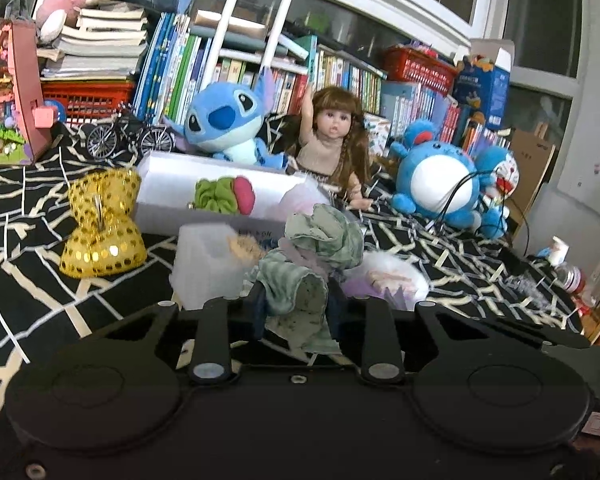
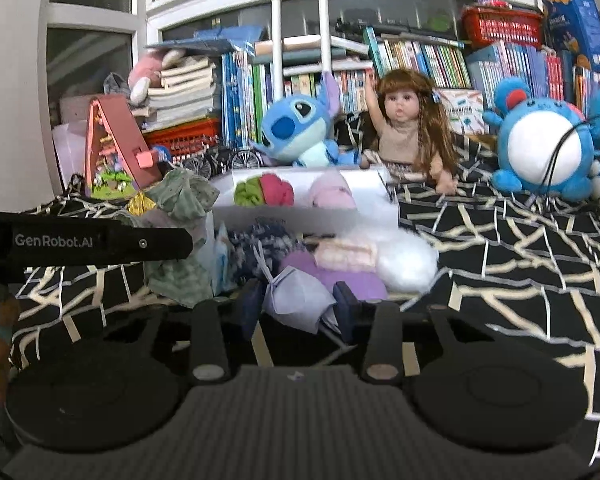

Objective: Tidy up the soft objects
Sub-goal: 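Lift and carry both cloths with both tools over the white box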

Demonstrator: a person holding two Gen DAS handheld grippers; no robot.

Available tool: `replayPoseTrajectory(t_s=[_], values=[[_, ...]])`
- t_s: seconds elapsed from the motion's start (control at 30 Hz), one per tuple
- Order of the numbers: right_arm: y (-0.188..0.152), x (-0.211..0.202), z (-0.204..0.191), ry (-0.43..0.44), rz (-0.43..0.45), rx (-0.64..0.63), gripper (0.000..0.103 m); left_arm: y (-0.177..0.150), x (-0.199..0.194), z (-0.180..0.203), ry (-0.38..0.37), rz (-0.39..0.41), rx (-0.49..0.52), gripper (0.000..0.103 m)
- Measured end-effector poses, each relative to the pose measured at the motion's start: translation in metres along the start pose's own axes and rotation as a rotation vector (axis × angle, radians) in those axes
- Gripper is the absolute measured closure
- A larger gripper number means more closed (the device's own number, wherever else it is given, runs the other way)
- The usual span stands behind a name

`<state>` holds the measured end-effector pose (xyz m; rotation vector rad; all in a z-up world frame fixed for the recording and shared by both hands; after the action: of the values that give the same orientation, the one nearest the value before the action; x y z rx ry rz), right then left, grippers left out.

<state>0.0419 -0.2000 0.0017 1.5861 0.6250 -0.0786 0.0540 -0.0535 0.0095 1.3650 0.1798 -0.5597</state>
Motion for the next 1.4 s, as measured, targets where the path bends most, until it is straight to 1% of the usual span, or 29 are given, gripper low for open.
replayPoseTrajectory(t_s=[0.1, 0.3, 0.5, 0.67, 0.93, 1.13, 1.4], values=[[0.01, 0.0, -0.002, 0.001, 0.02, -0.008, 0.059, 0.012, -0.006, -0.001, -0.008, 0.019, -0.012, 0.076], [0.026, 0.006, -0.001, -0.012, 0.043, 0.001, 0.059, 0.03, -0.005, -0.006, 0.023, 0.027, -0.024, 0.076], [0.038, 0.017, 0.01, -0.036, 0.038, 0.031, 0.059, 0.048, 0.007, -0.02, 0.057, 0.012, -0.064, 0.076], [0.055, 0.026, 0.024, -0.062, 0.044, 0.073, 0.059, 0.065, 0.018, -0.03, 0.079, 0.019, -0.062, 0.076], [0.079, 0.037, 0.04, -0.07, 0.06, 0.134, 0.059, 0.09, 0.034, -0.043, 0.088, 0.022, -0.089, 0.076], [0.082, 0.043, 0.045, -0.066, 0.049, 0.157, 0.059, 0.101, 0.042, -0.056, 0.083, 0.011, -0.128, 0.076], [0.082, 0.054, 0.048, -0.067, 0.017, 0.171, 0.059, 0.104, 0.053, -0.068, 0.082, -0.023, -0.163, 0.076]])
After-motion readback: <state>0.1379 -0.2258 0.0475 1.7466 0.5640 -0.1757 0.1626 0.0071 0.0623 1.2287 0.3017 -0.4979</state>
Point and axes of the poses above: each gripper's, at about its wrist camera, not at the fingertips, and x roughly the way its jaws point, z to its right, y to its top, the point moved 8 cm from there along x, roughly the way its jaws point, and after that the axes turned 8 degrees about y, right-handed, at the moved point
